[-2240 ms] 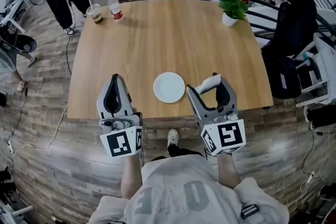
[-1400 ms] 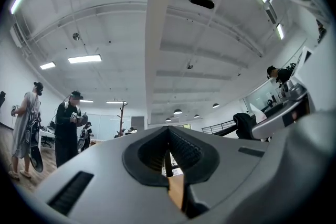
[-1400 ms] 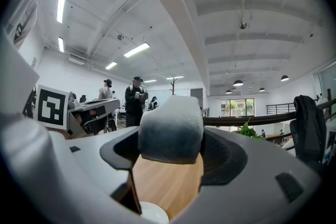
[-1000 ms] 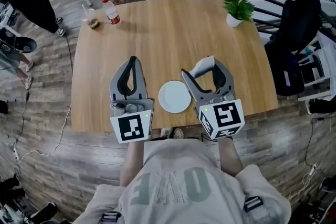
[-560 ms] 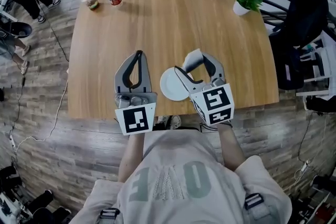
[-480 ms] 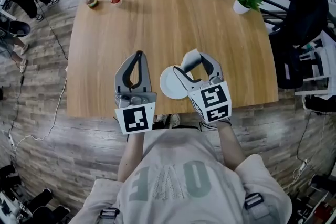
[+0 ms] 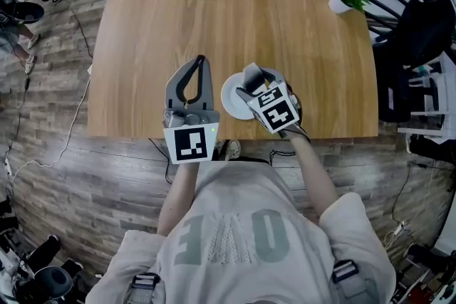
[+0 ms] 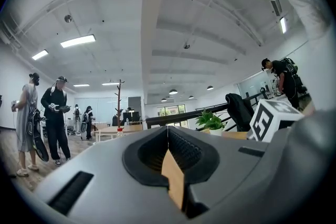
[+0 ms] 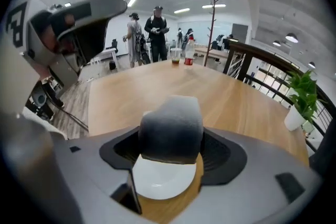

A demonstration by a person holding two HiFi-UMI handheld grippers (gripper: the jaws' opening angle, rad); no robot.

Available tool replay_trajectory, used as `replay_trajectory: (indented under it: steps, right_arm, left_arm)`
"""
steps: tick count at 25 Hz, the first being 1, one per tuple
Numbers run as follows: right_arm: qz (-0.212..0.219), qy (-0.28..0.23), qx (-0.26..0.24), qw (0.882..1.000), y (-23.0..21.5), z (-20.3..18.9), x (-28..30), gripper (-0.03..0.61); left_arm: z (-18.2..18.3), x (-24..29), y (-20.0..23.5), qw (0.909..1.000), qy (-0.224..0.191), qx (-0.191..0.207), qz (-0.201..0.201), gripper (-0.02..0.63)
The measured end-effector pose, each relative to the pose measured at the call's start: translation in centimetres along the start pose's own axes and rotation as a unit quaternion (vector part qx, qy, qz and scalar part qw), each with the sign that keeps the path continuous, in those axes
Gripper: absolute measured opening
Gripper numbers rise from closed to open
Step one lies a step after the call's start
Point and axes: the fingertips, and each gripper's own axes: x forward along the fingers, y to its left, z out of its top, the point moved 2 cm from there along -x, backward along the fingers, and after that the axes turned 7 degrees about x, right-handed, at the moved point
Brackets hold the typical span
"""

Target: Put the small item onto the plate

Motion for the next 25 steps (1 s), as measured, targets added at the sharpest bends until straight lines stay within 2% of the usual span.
replay_trajectory:
  steps: [4,8,16,25]
  right_arm:
    - [0.030,0.100,-0.012,0.994,0.4,-3.4,2.8,0.342]
    - [0.040,0.157,-0.017,0.987,0.6,-5.7,4.4,0.342]
    - [0.040,0.186,-0.010,0.982,0.7,-7.4,5.7,0.342]
    - [0.036,0.189,-0.018,0.981,0.5,-7.3,6.0,0.342]
  left_arm:
    - [-0.4,-0.2,0.2,1.0000,0.004,0.000,0.006,0.009]
    - [-0.6,-0.2,0.2,0.9999,0.010,0.005,0.005,0.009]
    - [-0.7,-0.7,0.5,0.9999,0.008,0.005,0.013,0.009]
    - [-0.9,-1.5,1.0,0.9997,0.013,0.007,0.017,0.009]
